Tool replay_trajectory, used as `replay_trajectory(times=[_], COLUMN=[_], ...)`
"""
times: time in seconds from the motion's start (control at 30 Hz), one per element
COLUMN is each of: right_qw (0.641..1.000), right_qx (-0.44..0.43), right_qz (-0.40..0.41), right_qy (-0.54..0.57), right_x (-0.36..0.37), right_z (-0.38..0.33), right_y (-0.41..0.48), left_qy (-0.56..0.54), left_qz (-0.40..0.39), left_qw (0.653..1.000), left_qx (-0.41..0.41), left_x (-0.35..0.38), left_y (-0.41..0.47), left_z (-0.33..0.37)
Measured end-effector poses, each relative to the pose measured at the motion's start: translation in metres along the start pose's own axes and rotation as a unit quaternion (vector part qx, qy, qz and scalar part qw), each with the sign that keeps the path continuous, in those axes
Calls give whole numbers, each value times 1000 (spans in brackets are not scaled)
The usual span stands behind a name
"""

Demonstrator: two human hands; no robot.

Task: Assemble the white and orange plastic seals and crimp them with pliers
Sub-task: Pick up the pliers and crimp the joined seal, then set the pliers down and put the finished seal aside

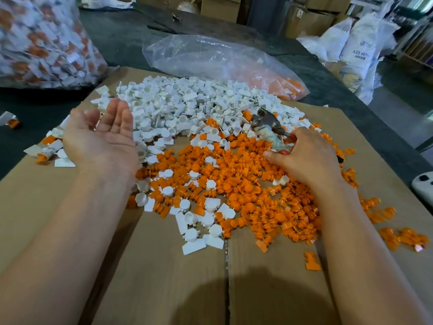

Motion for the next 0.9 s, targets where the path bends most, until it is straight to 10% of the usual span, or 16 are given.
replay_trajectory(times=[0.2,0.5,0.9], right_qw=[1000,998,996], right_qx=[21,12,-1], right_qz=[-18,-57,-78], right_qy=[-8,-32,-34], right_x=[1,14,24], right_z=[7,7,6], right_y=[2,4,6], left_qy=[236,667,774], left_qz=[-71,-335,-406], left_qw=[969,655,479], left_qx=[-26,114,87], left_x=[11,39,31], left_y=[-7,-49,-58], left_z=[-17,-47,-67])
Point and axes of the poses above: each hand's wrist, its own y-axis towards the middle knuckle, its own x-axis out of the palm, z = x × y, the point moved 9 cm from there along y, towards the middle knuckle, and after that the axes turned 4 degrees about x, right-handed, at the moved point
